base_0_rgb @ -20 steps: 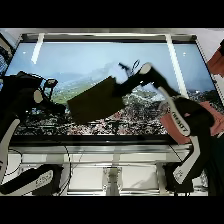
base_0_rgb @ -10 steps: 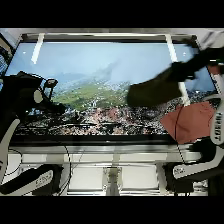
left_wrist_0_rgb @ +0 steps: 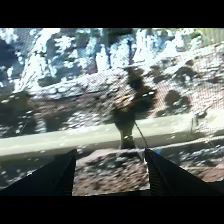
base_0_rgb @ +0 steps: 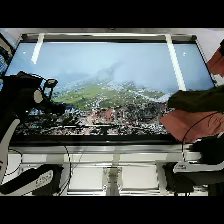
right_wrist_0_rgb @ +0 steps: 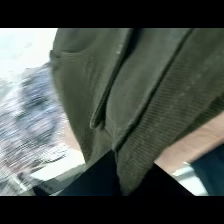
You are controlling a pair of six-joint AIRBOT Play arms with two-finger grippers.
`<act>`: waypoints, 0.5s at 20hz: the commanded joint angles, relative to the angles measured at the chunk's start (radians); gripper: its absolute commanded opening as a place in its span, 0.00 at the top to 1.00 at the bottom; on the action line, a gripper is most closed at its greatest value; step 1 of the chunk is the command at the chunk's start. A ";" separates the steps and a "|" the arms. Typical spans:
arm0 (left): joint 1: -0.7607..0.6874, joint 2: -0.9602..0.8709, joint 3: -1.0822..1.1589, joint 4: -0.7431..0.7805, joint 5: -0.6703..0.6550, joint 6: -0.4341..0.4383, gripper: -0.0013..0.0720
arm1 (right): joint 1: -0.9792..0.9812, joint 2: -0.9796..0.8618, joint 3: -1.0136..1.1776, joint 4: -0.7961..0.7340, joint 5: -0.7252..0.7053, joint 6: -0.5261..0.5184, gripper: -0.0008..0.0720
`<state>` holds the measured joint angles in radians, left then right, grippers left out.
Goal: Fold the clothes and pants, and hang the long-sleeved shirts on hangers.
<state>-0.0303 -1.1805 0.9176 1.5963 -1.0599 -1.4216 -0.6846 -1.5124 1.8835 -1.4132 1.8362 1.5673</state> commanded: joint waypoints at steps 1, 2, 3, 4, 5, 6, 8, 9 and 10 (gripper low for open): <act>0.001 0.000 0.000 0.000 0.000 -0.002 0.32 | -0.072 -0.004 -0.071 -0.105 0.005 0.003 0.88; 0.001 0.000 0.000 0.000 0.000 -0.003 0.32 | -0.076 -0.004 -0.116 -0.122 0.005 0.005 0.72; 0.001 0.000 0.000 0.000 0.000 -0.003 0.32 | -0.076 -0.004 -0.158 -0.142 0.006 0.004 0.59; 0.001 0.000 0.000 0.000 0.000 -0.003 0.32 | -0.076 -0.004 -0.199 -0.151 0.006 0.004 0.44; 0.001 0.000 0.000 0.000 0.000 -0.003 0.32 | -0.076 -0.004 -0.236 -0.156 0.007 0.005 0.40; 0.001 0.000 0.000 0.000 0.000 -0.003 0.32 | -0.076 -0.004 -0.257 -0.156 0.007 0.006 0.40; 0.001 0.000 0.000 0.000 0.000 -0.003 0.32 | -0.074 0.002 -0.267 -0.153 0.007 0.011 0.40; 0.001 0.000 0.000 0.000 0.000 -0.003 0.32 | -0.068 0.011 -0.267 -0.148 0.007 0.012 0.40; 0.001 0.000 0.000 0.000 0.000 -0.003 0.32 | -0.061 0.025 -0.267 -0.129 0.007 0.012 0.40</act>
<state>-0.0303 -1.1805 0.9176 1.5963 -1.0599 -1.4246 -0.7525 -1.5051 1.6424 -1.5490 1.8397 1.5757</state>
